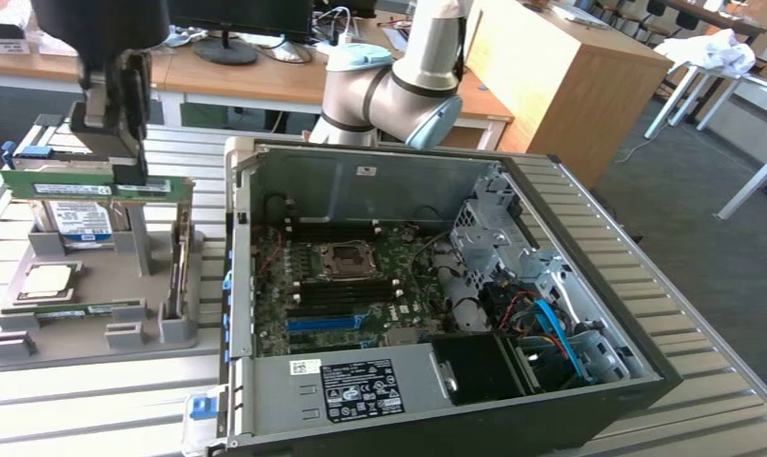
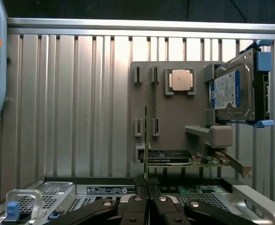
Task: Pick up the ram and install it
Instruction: 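Pick up the ram and move it above insertion slot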
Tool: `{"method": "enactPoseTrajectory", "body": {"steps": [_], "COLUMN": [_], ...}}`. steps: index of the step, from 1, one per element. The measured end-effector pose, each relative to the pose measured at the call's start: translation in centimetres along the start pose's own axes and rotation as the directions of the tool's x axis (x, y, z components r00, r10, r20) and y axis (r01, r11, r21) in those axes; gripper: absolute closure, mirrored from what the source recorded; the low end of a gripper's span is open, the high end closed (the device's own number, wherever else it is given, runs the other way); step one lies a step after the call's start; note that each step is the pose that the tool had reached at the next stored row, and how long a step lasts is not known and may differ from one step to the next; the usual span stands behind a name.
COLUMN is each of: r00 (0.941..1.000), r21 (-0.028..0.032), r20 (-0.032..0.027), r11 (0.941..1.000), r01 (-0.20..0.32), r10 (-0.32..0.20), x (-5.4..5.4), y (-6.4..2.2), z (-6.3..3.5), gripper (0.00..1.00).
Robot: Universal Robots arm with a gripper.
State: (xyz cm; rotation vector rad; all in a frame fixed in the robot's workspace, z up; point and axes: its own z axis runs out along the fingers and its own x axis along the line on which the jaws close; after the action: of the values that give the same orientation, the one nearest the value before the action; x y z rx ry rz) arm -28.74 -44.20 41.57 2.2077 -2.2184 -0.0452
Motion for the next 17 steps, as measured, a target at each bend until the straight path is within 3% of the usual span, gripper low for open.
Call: {"method": "enactPoseTrajectory", "body": {"steps": [17], "r00": [1.0000], "r21": [-0.0013], "r20": [0.0013], "r11": [1.0000], "r01": [0.005], "r10": [-0.005], "x": [0.0], "y": [-3.36], "z": [-0.09], "gripper": [0.89]}}
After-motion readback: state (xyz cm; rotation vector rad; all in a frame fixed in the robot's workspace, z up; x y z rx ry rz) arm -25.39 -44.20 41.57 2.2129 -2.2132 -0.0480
